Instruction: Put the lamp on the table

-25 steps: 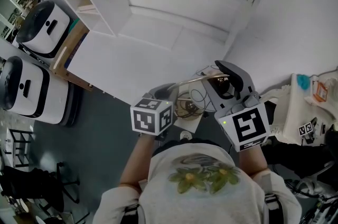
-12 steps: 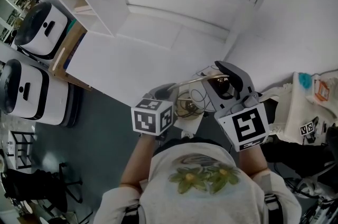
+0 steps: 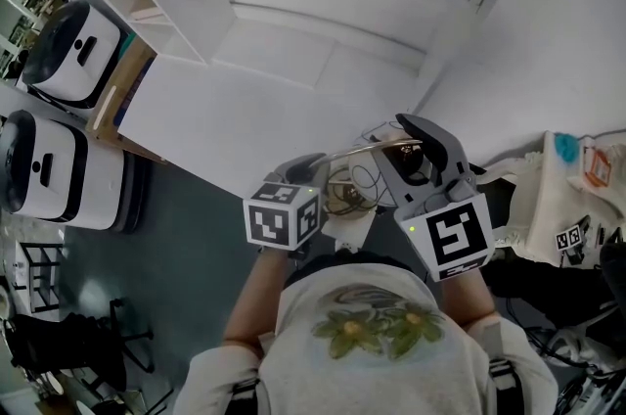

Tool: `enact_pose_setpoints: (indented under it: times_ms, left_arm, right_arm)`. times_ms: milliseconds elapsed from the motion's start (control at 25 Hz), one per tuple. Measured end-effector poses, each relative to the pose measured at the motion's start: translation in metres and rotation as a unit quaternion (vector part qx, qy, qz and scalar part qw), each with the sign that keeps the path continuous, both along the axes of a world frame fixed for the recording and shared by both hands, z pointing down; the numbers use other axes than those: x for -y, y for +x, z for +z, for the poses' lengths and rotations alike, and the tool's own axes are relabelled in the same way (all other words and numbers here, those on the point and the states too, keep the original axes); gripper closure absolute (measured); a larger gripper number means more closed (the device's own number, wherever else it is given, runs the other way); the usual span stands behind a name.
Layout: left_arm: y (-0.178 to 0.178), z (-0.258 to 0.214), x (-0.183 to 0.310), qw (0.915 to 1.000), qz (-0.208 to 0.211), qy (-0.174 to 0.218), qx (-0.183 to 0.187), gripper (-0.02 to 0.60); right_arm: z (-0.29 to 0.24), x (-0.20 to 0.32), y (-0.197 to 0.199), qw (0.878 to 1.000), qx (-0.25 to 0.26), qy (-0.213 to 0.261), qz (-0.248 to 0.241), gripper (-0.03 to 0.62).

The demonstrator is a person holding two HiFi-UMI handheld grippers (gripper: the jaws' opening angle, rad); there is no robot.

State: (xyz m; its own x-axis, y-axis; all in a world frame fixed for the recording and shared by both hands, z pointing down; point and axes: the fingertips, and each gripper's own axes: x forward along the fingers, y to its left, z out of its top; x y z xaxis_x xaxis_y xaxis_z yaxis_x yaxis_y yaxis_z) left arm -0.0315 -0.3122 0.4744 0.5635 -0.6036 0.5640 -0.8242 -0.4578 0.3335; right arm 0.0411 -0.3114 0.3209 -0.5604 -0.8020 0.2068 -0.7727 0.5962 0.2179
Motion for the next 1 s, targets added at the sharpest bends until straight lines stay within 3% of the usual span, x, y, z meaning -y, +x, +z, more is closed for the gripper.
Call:
enact_pose_setpoints:
  times_ms: [1000]
  left_arm:
    - [-0.001, 0.022, 0.011, 0.9999, -0.012, -0.009, 0.007, 0.555]
  right_arm:
    - [0.023, 0.013, -0.001, 1.000, -0.005, -0.015, -0.010, 0.409]
